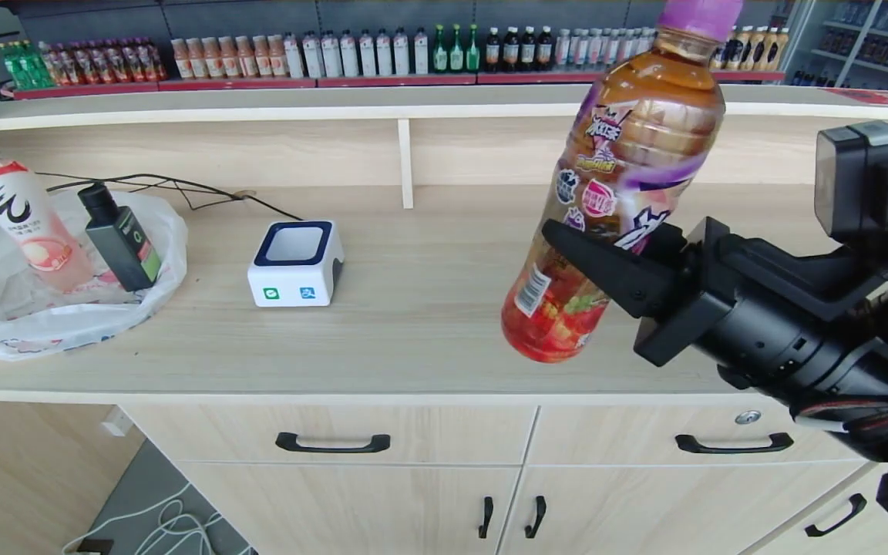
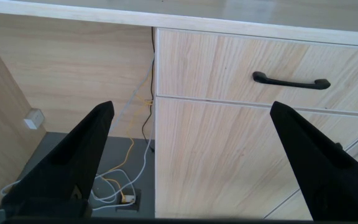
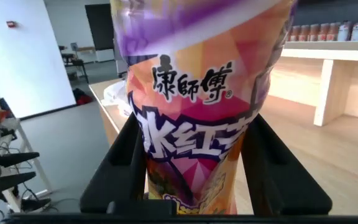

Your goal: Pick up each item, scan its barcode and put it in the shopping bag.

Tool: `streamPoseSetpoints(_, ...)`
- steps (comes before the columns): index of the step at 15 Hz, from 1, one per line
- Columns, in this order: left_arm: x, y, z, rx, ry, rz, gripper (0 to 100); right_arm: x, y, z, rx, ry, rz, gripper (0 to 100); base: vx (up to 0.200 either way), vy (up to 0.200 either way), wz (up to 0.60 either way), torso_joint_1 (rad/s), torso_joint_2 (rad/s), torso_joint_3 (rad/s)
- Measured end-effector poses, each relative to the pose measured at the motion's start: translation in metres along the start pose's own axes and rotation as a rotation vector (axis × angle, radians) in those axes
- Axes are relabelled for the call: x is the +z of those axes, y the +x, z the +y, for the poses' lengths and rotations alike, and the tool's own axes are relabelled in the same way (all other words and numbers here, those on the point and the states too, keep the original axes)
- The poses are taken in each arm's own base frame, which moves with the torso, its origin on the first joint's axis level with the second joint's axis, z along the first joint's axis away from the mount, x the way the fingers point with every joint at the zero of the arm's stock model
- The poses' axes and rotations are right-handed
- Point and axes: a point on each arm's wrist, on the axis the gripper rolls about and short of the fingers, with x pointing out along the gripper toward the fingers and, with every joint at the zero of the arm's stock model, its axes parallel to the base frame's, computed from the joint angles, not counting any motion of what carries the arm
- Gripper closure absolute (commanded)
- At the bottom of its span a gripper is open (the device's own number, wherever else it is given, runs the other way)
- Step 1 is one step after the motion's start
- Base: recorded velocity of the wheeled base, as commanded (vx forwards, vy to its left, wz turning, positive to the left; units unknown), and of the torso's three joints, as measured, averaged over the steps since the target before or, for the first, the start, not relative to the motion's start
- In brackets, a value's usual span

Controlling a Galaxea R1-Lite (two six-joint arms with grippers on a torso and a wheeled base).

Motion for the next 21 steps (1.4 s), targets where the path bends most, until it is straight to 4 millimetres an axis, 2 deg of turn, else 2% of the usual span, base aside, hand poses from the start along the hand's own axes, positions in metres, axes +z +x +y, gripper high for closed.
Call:
streamPoseSetpoints(4,0.0,0.0,0.0,0.0,0.0,0.0,0,-0.004,0.003,-0.011,-0.231,-0.085,0.009,100,0.0,0.0,0.0,0.0,0.0,0.0)
streamPoseSetpoints(6,0.0,0.0,0.0,0.0,0.0,0.0,0,-0.011,-0.005,-0.018,-0.356,-0.107,0.027,100,0.0,0.0,0.0,0.0,0.0,0.0)
streamPoseSetpoints(8,0.0,0.0,0.0,0.001,0.0,0.0,0,-0.02,-0.015,-0.018,-0.373,-0.12,0.075,100,0.0,0.0,0.0,0.0,0.0,0.0)
streamPoseSetpoints(11,0.0,0.0,0.0,0.0,0.0,0.0,0,-0.021,-0.022,-0.022,-0.392,-0.129,0.071,100,0.0,0.0,0.0,0.0,0.0,0.0)
streamPoseSetpoints(21,0.0,0.0,0.0,0.0,0.0,0.0,0,-0.02,-0.018,-0.023,-0.347,-0.124,0.049,100,0.0,0.0,0.0,0.0,0.0,0.0)
